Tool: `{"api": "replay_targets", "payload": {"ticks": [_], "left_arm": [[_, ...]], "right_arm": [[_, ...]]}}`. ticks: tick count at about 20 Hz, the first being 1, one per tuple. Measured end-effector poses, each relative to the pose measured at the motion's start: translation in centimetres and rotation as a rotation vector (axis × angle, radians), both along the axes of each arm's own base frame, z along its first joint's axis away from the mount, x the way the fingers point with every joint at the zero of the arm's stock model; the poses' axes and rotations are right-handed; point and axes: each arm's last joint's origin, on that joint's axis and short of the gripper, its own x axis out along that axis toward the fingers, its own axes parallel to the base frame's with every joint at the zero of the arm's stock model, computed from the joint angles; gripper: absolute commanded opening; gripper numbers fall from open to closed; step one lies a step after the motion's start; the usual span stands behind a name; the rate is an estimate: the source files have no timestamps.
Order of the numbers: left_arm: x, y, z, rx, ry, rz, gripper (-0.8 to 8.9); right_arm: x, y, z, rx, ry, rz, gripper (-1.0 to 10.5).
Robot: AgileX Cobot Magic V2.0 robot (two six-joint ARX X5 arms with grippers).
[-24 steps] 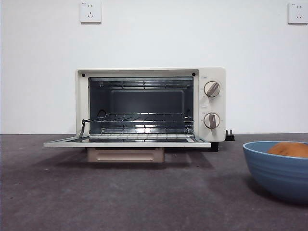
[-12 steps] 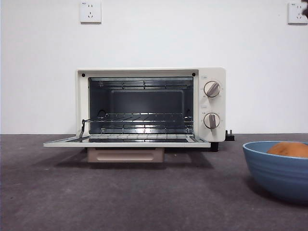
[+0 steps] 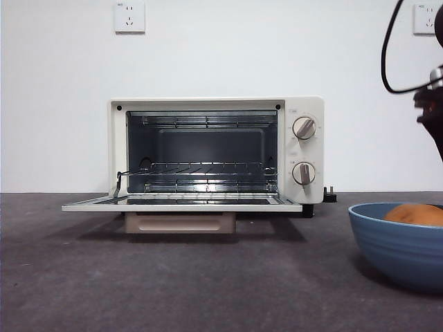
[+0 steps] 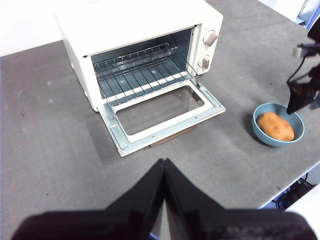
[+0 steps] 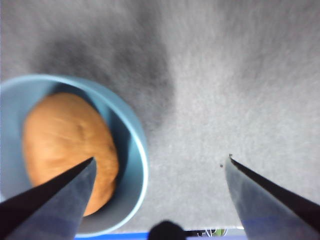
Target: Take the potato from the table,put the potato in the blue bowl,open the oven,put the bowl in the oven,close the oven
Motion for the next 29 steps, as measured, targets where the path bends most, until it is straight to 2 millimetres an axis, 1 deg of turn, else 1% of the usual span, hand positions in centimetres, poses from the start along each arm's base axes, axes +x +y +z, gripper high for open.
{"api": "replay_targets", "payload": {"ticks": [1,3,5,9,10,16,19,21,23,27,29], "left_arm": [[0.0,0.0,0.0,0.001,0.000,0.001,-0.05],[0.1,0.0,0.0,0.006,0.000,0.008,-0.06],[0.1,-0.1,0.0,0.008,0.001,0.010,-0.06],[0.2,-0.1,0.0,0.008,0.001,0.010,-0.05],[0.2,-0.1,0.0,0.008,0.001,0.010,-0.06],[0.2,-0.1,0.0,0.008,0.002,0.010,-0.06],[0.3,-0.1,0.0,0.010,0.005,0.010,-0.05],[0.3,-0.2,0.0,0.011,0.007,0.010,-0.05],[0.5,-0.3,0.0,0.014,0.013,0.011,-0.05],[1.2,-0.7,-0.1,0.020,0.034,0.014,-0.05],[1.5,-0.9,-0.1,0.026,0.044,0.014,-0.05]], "right_arm": [[-0.2,0.0,-0.5,0.000,0.006,0.000,4.2],[-0.5,-0.1,-1.3,-0.002,0.021,-0.001,3.1],[-0.7,-0.1,-2.0,0.011,0.025,-0.001,3.0],[-0.5,0.0,-2.4,0.044,-0.007,-0.016,0.8],[-0.5,0.0,-2.4,0.044,-0.006,-0.017,0.0],[-0.5,0.0,-2.4,0.049,0.000,-0.022,-0.2],[-0.8,0.2,-2.1,0.101,0.052,-0.069,-0.2],[-0.3,0.5,-0.5,0.142,0.058,-0.123,-0.2],[0.7,1.3,2.4,0.168,-0.001,-0.124,-0.2],[2.0,4.4,7.9,0.213,-0.165,-0.076,-0.2],[3.2,5.9,9.7,0.238,-0.197,-0.060,-0.2]]}}
